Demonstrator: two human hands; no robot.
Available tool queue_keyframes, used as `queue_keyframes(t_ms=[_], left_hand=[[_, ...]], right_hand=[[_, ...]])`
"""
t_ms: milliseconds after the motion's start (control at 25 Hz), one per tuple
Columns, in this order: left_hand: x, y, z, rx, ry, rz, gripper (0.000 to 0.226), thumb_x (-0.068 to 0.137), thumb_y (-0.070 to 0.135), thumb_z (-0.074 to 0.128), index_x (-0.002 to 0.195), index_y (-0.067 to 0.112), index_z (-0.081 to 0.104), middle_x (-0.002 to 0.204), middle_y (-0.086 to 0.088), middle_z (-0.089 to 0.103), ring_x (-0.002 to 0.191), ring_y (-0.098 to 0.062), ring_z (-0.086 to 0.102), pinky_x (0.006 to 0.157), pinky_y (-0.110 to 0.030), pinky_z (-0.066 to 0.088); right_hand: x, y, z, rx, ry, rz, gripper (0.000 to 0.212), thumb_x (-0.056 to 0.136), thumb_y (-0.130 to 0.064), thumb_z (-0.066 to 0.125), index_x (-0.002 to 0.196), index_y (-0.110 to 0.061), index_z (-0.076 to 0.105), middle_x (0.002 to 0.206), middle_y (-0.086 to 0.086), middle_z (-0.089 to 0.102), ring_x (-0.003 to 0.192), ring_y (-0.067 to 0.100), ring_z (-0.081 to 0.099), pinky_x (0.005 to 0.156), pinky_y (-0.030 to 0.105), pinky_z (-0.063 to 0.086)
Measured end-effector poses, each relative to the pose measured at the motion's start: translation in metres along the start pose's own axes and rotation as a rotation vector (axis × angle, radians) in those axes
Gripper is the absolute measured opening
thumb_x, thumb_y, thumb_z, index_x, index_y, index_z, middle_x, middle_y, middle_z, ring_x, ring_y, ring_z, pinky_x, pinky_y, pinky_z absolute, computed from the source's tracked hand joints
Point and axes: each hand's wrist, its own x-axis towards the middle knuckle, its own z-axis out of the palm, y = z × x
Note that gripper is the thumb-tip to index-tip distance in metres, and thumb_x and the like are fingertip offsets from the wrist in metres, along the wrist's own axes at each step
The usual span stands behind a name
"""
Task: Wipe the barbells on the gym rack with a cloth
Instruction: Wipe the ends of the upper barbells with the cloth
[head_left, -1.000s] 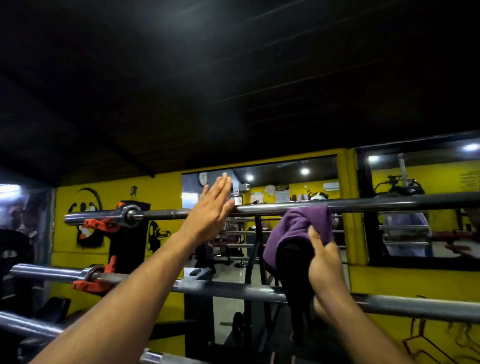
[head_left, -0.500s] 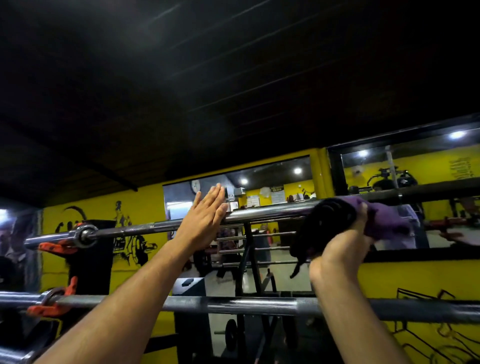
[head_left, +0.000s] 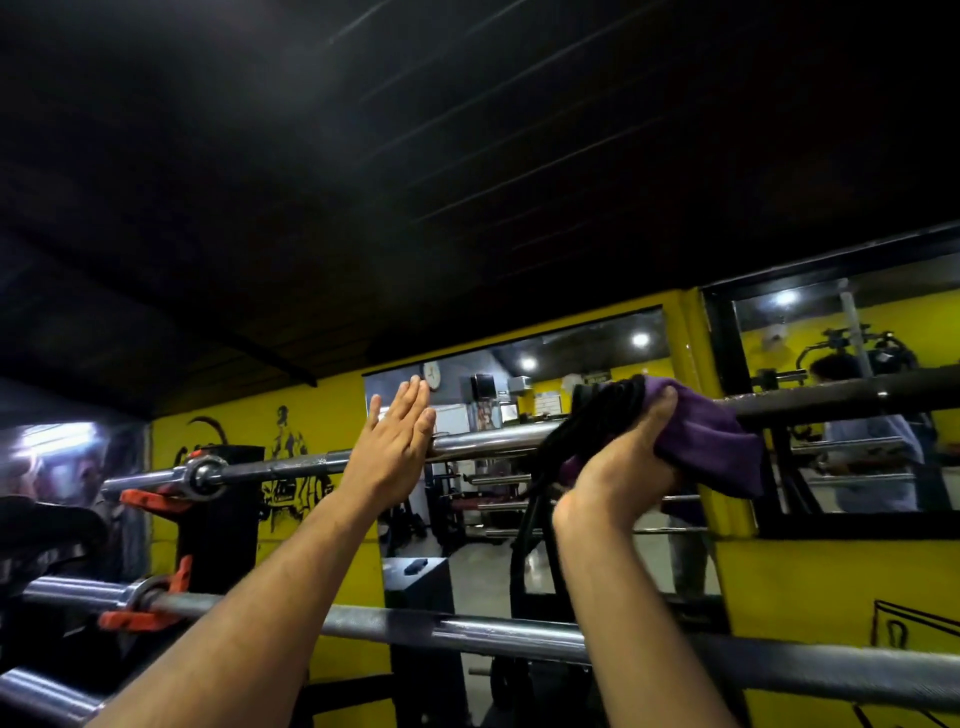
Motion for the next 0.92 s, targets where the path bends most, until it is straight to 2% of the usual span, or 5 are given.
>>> queue_keyframes(t_ms=[80,280,520,720,920], left_hand=[[-0.002,0.003,-0.001,-0.005,0.003,-0.004,0.071,0.098,0.052,-0.006,0.160,0.018,0.001,0.166,0.008,-0.006,0.151,-0.003,-0.012,0.124,-0.034,-0.013],[-0.002,0.003,-0.002,-0.001,-0.037,-0.027,0.060,0.106,0.044,0.001,0.160,0.018,-0.001,0.167,0.004,-0.006,0.152,-0.005,-0.013,0.125,-0.036,-0.010],[-0.003,0.005,-0.004,-0.030,-0.024,-0.033,0.068,0.101,0.051,-0.003,0.160,0.019,0.000,0.167,0.005,-0.004,0.152,-0.005,-0.010,0.125,-0.038,-0.009],[-0.002,0.006,-0.003,-0.027,-0.052,-0.049,0.067,0.101,0.051,-0.002,0.160,0.019,-0.002,0.167,0.005,-0.005,0.152,-0.005,-0.010,0.125,-0.039,-0.009],[-0.002,0.005,-0.006,-0.050,-0.062,-0.046,0.060,0.106,0.045,0.005,0.160,0.018,0.000,0.168,0.004,-0.004,0.152,-0.004,-0.011,0.125,-0.036,-0.011]], right_hand=[[-0.015,0.023,0.005,-0.037,-0.051,0.044,0.051,0.085,-0.057,0.066,0.123,-0.025,0.054,0.103,-0.013,0.068,0.083,-0.005,0.069,0.074,0.015,0.056],[-0.029,0.039,-0.003,-0.135,-0.115,0.046,0.023,0.088,-0.048,0.068,0.100,-0.033,0.055,0.100,-0.015,0.067,0.098,0.007,0.065,0.103,0.037,0.049],[0.000,-0.026,-0.020,-0.037,-0.038,-0.067,0.030,0.090,-0.051,0.066,0.113,-0.040,0.051,0.115,-0.013,0.067,0.106,0.009,0.066,0.106,0.045,0.046],[-0.026,0.014,0.007,-0.113,-0.020,0.024,0.028,0.089,-0.056,0.063,0.096,-0.031,0.054,0.094,-0.012,0.065,0.087,0.001,0.069,0.077,0.022,0.057],[-0.037,0.037,-0.005,-0.222,-0.130,0.026,0.025,0.089,-0.055,0.064,0.095,-0.034,0.053,0.098,-0.015,0.065,0.098,0.010,0.066,0.101,0.037,0.050]])
